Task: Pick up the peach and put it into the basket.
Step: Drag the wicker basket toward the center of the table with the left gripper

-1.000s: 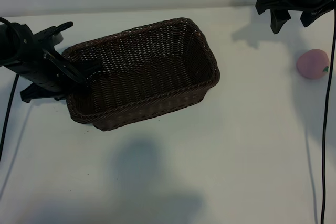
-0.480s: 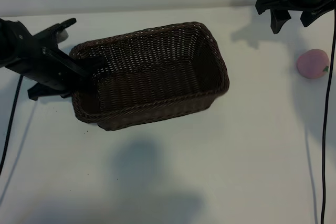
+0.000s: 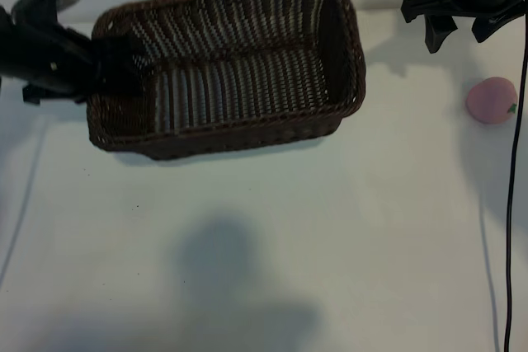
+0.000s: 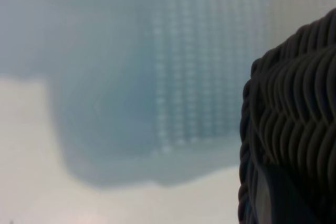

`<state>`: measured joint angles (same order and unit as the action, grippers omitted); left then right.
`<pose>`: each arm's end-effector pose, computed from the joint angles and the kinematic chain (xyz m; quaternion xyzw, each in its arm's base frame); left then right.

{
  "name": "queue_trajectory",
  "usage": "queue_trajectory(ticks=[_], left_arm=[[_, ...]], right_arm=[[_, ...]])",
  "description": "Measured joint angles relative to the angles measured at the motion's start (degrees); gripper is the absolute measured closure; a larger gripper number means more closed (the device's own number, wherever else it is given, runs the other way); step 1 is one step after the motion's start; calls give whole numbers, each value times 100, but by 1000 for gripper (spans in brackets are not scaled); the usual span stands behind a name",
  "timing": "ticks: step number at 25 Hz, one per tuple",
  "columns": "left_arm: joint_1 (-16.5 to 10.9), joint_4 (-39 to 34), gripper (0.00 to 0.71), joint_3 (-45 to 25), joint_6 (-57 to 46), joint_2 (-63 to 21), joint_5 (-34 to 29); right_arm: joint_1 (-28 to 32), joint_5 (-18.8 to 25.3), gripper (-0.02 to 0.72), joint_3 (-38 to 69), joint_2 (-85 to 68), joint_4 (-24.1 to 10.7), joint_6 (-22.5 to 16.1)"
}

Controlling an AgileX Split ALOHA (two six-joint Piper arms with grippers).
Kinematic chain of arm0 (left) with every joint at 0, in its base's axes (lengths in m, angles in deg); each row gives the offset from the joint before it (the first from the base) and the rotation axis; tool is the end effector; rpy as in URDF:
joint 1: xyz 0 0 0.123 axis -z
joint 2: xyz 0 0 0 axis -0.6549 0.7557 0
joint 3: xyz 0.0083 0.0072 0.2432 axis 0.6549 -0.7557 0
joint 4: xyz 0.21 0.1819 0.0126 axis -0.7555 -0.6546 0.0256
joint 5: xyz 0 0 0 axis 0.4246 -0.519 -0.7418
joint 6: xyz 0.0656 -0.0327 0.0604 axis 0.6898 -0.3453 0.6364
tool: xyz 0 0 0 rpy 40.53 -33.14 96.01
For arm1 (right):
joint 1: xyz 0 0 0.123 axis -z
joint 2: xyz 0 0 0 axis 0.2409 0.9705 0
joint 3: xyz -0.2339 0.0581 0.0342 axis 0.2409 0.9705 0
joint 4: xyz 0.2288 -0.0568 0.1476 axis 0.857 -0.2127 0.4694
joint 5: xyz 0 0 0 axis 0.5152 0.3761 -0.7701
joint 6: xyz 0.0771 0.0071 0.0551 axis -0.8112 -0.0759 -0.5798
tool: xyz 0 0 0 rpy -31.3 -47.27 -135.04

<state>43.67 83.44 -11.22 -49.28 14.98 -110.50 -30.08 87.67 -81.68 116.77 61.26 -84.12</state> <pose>0.3722 -0.0511 0.1674 -0.0791 0.9462 -0.2148 0.2288 0.4209 0.1227 0.2155 -0.1323 0.9845 0.0214 0.1131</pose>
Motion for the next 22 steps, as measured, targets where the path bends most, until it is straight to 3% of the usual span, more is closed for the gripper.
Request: queue_trajectory(ticks=[6, 15, 22], left_arm=[[81, -483, 615, 770, -101, 237, -514], [775, -659, 615, 1050, -510, 1040, -273], [813, -665, 616, 1050, -528, 1644, -162]], right_arm=[[0, 0, 120, 0, 0, 7, 0], [0, 0, 120, 0, 0, 13, 0], [0, 0, 120, 0, 0, 13, 0]])
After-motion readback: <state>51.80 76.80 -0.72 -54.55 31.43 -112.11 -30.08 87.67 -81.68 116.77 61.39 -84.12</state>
